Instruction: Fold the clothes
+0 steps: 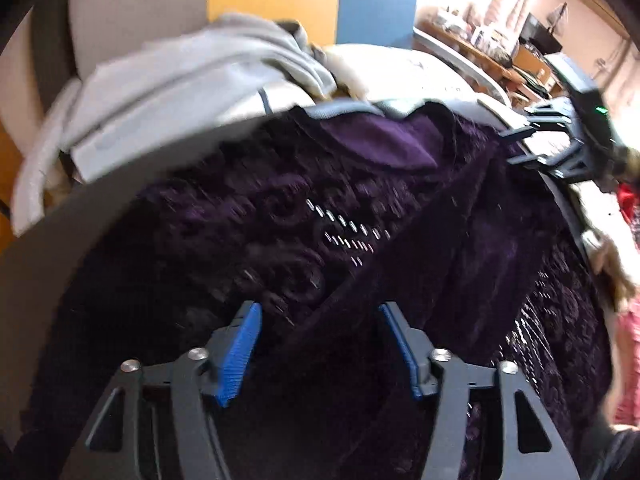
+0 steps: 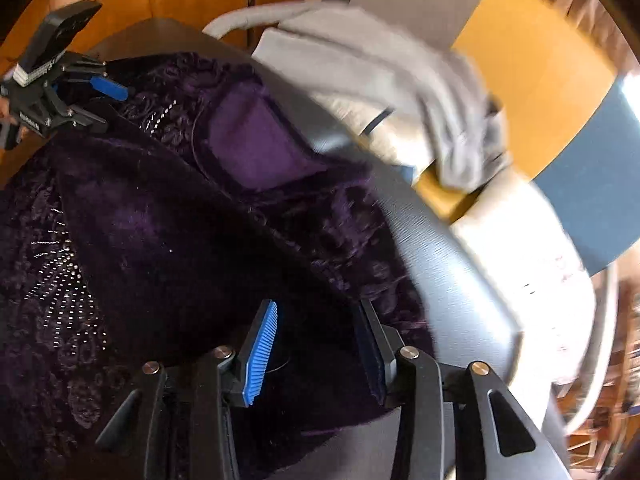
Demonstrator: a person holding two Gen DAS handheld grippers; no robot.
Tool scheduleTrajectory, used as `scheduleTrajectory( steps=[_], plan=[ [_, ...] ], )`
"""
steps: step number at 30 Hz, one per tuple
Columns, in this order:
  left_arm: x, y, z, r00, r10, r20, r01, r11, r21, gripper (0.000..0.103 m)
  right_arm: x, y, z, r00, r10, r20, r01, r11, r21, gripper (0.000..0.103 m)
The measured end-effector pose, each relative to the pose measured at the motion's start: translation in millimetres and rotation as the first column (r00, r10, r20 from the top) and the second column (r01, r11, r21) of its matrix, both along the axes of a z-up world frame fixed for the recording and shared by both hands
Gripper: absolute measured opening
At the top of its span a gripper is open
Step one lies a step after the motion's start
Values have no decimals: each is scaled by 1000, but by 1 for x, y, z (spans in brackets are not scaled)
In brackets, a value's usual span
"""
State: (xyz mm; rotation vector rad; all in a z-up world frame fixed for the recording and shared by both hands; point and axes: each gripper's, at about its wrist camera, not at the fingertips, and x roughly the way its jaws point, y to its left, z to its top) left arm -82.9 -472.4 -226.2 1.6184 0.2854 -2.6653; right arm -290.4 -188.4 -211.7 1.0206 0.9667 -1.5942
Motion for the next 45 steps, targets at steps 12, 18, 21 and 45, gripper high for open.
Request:
scheduleTrajectory(
  steps=[12, 18, 21, 45],
  plan=[
    [-11, -4, 26, 991, 77, -108, -86, 992, -87, 5, -26, 28, 9, 980, -190, -54, 184, 977, -105, 1],
    [-42, -24, 4, 983, 182, 12, -181, 981, -73, 13, -45, 56, -10, 934, -343, -96, 335, 938, -90, 2],
    [-28, -32, 13, 980, 201, -10, -201, 980, 10, 18, -37, 63, 3, 955, -294, 33, 295, 937, -188, 21],
    [27, -36, 17, 933, 338, -125, -334, 941, 46, 53, 10, 1, 4, 956, -125, -267, 125, 992, -17, 0]
  ],
)
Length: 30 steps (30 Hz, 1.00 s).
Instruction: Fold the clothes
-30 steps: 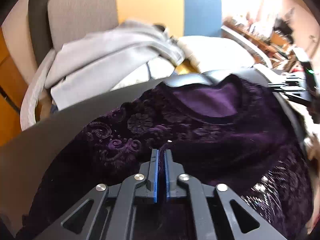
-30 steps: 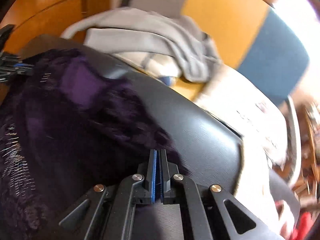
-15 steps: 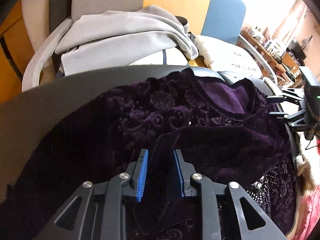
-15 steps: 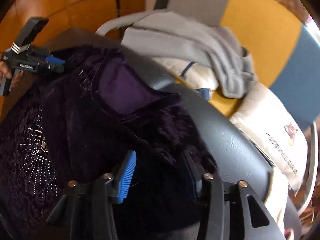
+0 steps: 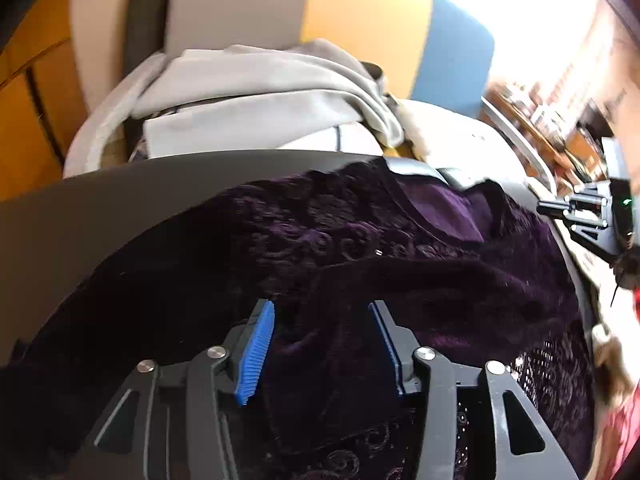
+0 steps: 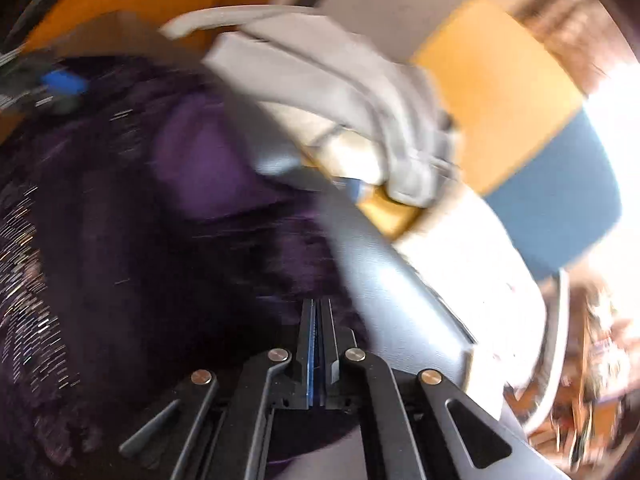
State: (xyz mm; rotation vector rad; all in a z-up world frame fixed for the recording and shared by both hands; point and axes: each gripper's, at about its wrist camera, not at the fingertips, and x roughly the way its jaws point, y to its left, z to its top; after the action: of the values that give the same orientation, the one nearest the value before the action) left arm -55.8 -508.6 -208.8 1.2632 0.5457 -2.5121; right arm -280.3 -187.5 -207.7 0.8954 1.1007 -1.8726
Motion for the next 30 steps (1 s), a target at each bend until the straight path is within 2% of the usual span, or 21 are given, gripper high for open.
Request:
scheduleTrajectory(
  steps=[3, 6, 7, 8, 10, 13, 15, 18, 19, 20, 25, 27, 28, 29, 30],
  plan=[
    [10, -10, 3, 999, 44, -13, -44, 999, 10, 56, -21, 12, -14, 992, -119, -34, 120, 993, 19, 0],
    [18, -20, 2, 998, 65, -23, -64, 997, 47, 57, -28, 32, -15, 983, -142, 117, 154, 984, -94, 3],
    [20, -23, 2, 997, 70, -26, -69, 996, 58, 58, -26, 38, -8, 975, -111, 190, 142, 977, -160, 9],
    [22, -26, 1, 997, 76, -29, -74, 995, 68, 58, -23, 42, -2, 965, -76, 250, 132, 968, -214, 23],
    [23, -25, -4, 996, 80, -26, -78, 993, 84, 58, -15, 44, 6, 954, -12, 299, 91, 964, -250, 28],
    [20, -17, -8, 998, 59, -22, -57, 995, 88, 58, -8, 22, 2, 937, 58, 343, 13, 979, -203, 30],
    [17, -11, -11, 999, 40, -17, -39, 995, 89, 58, -6, 2, -3, 930, 107, 352, -56, 987, -152, 36],
    [14, -6, -14, 1000, 19, -9, -18, 996, 93, 59, -2, -17, -23, 911, 153, 383, -149, 988, -41, 62],
    [14, -5, -14, 1000, 15, -6, -14, 995, 94, 59, 0, -22, -29, 905, 163, 393, -172, 985, -11, 73],
    [14, -4, -15, 1000, 11, -4, -10, 995, 95, 59, -3, -26, -33, 905, 169, 391, -179, 984, -11, 79],
    [15, -5, -19, 1000, 5, 10, -6, 994, 108, 61, -5, -35, -39, 895, 121, 430, -140, 990, 13, 93],
    [17, -3, -20, 1000, 1, 11, -2, 994, 107, 62, 3, -37, -40, 911, 124, 393, -147, 989, 28, 93],
    [19, -3, -20, 1000, -2, 10, 0, 994, 106, 62, 7, -37, -38, 918, 127, 375, -148, 989, 28, 86],
    [20, -3, -20, 1000, -2, 9, 2, 994, 110, 62, 10, -36, -32, 920, 126, 371, -139, 990, 9, 61],
    [21, -3, -20, 1000, -3, 6, 2, 993, 115, 62, 13, -34, -27, 922, 125, 367, -130, 991, -10, 42]
  ],
)
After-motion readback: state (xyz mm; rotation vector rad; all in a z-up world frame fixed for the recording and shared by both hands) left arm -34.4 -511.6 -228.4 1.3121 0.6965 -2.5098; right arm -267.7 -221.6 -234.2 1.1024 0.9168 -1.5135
